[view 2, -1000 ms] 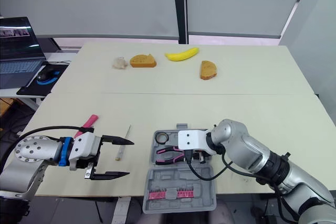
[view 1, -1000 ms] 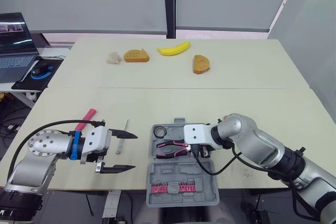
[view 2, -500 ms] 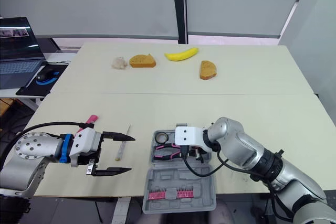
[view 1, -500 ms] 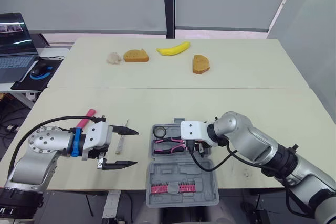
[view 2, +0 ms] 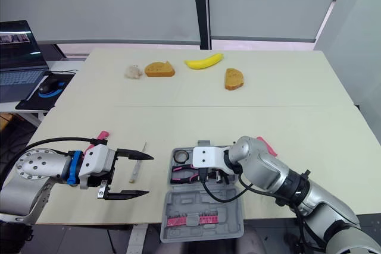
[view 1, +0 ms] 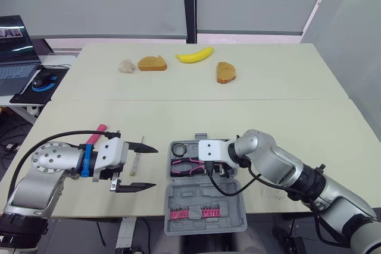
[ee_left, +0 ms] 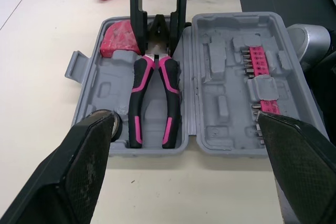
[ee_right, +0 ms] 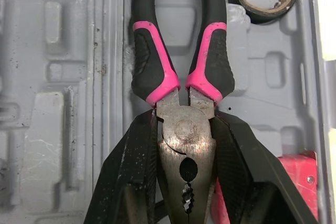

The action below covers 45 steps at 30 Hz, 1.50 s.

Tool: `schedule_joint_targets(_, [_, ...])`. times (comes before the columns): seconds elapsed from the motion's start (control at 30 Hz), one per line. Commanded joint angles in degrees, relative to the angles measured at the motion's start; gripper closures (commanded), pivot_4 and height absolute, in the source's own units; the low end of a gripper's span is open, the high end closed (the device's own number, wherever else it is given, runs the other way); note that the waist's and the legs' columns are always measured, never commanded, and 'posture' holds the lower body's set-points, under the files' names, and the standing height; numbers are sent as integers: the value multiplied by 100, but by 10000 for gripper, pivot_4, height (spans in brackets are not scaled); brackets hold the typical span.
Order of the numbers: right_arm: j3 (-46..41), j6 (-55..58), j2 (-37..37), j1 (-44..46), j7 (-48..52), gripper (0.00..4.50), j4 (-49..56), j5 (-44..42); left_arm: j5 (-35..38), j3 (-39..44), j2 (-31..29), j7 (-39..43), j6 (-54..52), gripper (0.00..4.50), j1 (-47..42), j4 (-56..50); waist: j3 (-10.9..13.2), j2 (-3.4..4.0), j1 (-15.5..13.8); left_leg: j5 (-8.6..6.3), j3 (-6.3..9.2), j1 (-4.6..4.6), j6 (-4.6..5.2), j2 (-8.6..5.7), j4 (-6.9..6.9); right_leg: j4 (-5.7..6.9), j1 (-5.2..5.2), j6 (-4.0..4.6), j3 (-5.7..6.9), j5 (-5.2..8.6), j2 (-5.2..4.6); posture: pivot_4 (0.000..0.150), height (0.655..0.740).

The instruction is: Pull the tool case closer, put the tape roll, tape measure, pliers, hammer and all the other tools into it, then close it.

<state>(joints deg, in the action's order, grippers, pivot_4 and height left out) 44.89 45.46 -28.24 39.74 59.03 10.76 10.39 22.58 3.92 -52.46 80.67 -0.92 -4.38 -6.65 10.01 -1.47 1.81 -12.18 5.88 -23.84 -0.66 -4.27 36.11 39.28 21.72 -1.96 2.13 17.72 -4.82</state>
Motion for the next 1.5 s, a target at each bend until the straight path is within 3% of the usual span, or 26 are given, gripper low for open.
schedule_joint_targets(0.03, [-88,-76,6,71,48,32378,216,-3,75,151,-93,14,46,0,1,-100,0,0,-1,0,0,0,0,0,0,0,0,0,0,0,0,1500,7400])
schedule_joint_targets(0.37, [-4,-352,79,-14,-32,32378,-207,109,60,134,-92,-14,39,0,33,-133,0,0,0,0,-1,0,0,0,0,1,1,0,-1,0,0,1500,7400])
schedule_joint_targets(0.43, [-31,-379,68,-30,-7,25289,-230,100,51,122,-88,-13,43,0,1,-105,0,0,0,0,-1,0,0,0,0,1,1,0,-1,0,0,1500,7400])
schedule_joint_targets(0.67, [-437,-375,54,16,66,8931,-111,-144,9,58,-63,20,88,0,-108,8,0,0,-2,0,-1,1,0,0,0,3,2,0,-1,0,0,1500,7400])
schedule_joint_targets(0.83, [-1441,-430,349,-262,2,8931,280,-1005,-14,-4,-22,54,133,0,-206,92,0,0,-1,0,-1,0,0,1,0,3,0,0,-2,0,0,1500,7400])
schedule_joint_targets(0.93, [-1913,-1312,597,-800,-333,8931,261,-1280,-4,-31,14,64,154,0,-269,123,-1,-2,-5,0,0,1,0,1,-1,3,-1,0,-1,0,0,1500,7400])
schedule_joint_targets(1.03, [-2206,-2444,792,-1512,-836,14499,-67,-1254,5,-58,47,62,167,0,-310,141,-3,-4,-20,0,-1,1,-1,0,0,2,-4,0,0,0,-2,1500,7400])
schedule_joint_targets(1.1, [-2143,-2857,764,-1731,-864,20558,-260,-1150,3,-66,56,55,183,0,-290,135,-2,-3,-19,0,-7,1,-1,-3,2,4,-4,0,-4,0,-4,1500,7400])
schedule_joint_targets(1.3, [-2010,-3390,886,-1969,-1040,34745,-711,-1036,9,-82,75,47,230,0,-239,109,-2,-3,11,2,-10,7,-3,5,1,18,0,1,-9,1,6,1500,7400])
schedule_joint_targets(1.47, [-1863,-3756,984,-2015,-1145,44446,-1190,-829,-20,-112,83,46,258,0,-277,139,-2,-3,2,2,-10,7,-3,9,0,18,0,3,-10,2,13,1500,7400])
schedule_joint_targets(1.5, [-1862,-3794,1007,-2017,-1175,44766,-1277,-804,-22,-115,80,45,255,0,-276,138,-2,-3,1,2,-11,7,-3,9,1,18,0,3,-10,2,14,1500,7400])
